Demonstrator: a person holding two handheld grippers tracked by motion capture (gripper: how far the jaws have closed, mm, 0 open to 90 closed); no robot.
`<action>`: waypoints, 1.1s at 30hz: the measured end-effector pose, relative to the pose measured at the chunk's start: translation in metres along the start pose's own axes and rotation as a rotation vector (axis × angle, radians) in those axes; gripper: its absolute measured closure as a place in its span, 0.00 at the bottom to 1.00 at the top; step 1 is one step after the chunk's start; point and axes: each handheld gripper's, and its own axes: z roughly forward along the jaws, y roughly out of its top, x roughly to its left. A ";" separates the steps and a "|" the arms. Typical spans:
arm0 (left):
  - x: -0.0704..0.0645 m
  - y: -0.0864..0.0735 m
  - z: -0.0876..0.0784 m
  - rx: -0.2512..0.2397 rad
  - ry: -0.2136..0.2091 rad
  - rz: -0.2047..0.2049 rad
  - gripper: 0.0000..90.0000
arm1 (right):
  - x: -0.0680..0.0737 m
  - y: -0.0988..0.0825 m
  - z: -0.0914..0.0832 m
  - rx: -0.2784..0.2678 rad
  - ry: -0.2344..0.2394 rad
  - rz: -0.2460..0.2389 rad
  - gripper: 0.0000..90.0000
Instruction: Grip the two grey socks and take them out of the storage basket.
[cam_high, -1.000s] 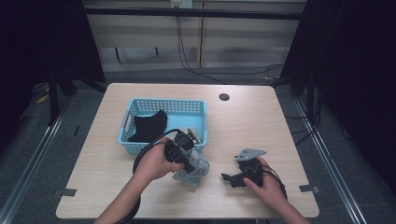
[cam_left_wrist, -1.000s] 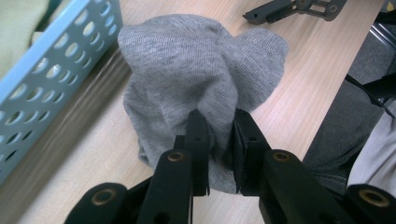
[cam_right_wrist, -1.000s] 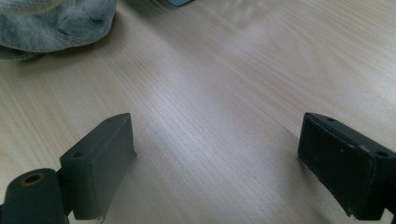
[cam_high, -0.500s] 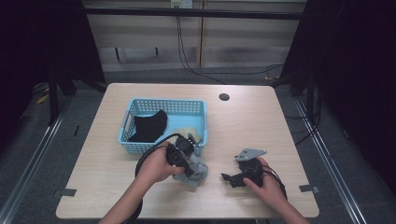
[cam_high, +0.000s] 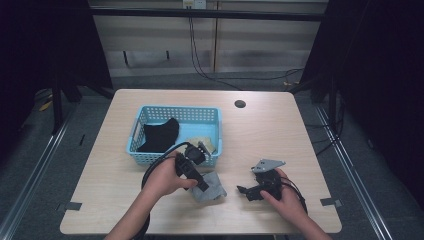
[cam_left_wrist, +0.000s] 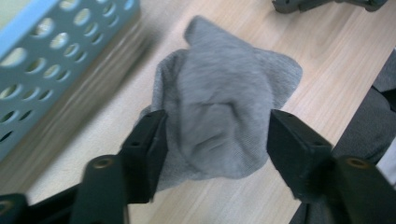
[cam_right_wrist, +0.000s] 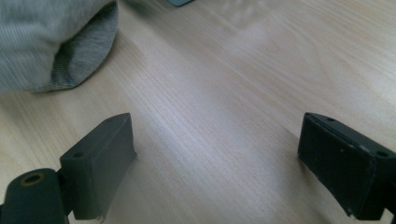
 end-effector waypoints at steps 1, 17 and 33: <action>0.001 -0.002 -0.001 -0.008 0.001 -0.002 0.40 | 0.000 0.000 0.000 0.000 0.000 0.000 0.12; 0.022 -0.043 -0.021 -0.096 0.046 -0.076 0.33 | 0.000 0.000 0.000 0.001 -0.001 0.001 0.12; 0.056 -0.089 -0.013 -0.133 0.084 -0.098 0.30 | 0.000 0.000 0.000 -0.001 -0.001 0.001 0.12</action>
